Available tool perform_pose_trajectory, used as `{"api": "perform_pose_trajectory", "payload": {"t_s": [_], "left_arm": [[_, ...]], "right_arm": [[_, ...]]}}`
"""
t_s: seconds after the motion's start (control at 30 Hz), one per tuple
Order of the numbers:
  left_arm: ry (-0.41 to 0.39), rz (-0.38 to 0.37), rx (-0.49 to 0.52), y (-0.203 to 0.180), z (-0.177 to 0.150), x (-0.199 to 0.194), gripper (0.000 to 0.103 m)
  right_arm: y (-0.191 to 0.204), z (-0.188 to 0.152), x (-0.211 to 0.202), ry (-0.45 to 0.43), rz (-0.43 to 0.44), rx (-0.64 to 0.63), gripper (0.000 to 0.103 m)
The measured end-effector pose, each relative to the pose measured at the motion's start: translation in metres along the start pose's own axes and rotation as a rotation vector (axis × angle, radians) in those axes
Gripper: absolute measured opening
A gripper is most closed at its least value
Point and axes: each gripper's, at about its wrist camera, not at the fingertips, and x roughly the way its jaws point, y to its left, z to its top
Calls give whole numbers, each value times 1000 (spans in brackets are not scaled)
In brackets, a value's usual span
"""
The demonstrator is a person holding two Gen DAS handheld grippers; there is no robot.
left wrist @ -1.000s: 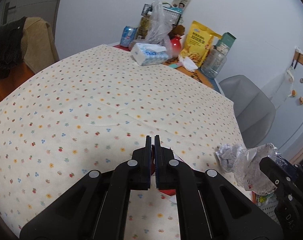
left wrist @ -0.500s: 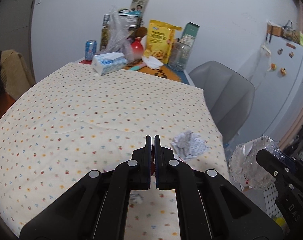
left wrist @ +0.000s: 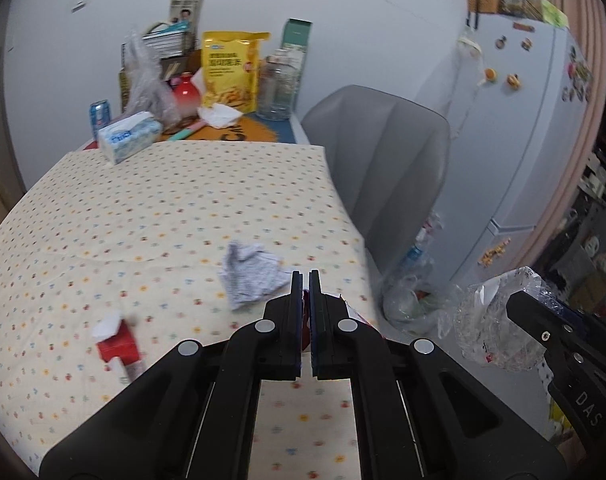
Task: Collect trash
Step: 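Carry both items to the bin and open the right tool to drop the plastic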
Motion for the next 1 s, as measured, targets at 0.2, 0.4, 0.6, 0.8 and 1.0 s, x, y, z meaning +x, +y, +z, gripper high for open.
{"api": "perform_pose_trajectory", "payload": {"t_s": [0.2,0.4,0.6,0.8,1.0], "left_arm": [[30,-40,73,-51,-3,16,4],[68,-76,145,-101,-11,34,4],[118,-113,223,-152,-24,56,4],[165,-144,282,-189,-37,77,4],[198,-150,313,-210,-46,94,4]], "right_arm": [[-53,-9,1,3,-39,83,22],[-103,-23,4,18,-78,167,22],[-151,-41,12,40,-116,251,22],[-192,-59,23,72,-151,322,22],[-220,-75,42,103,-134,382,26]]}}
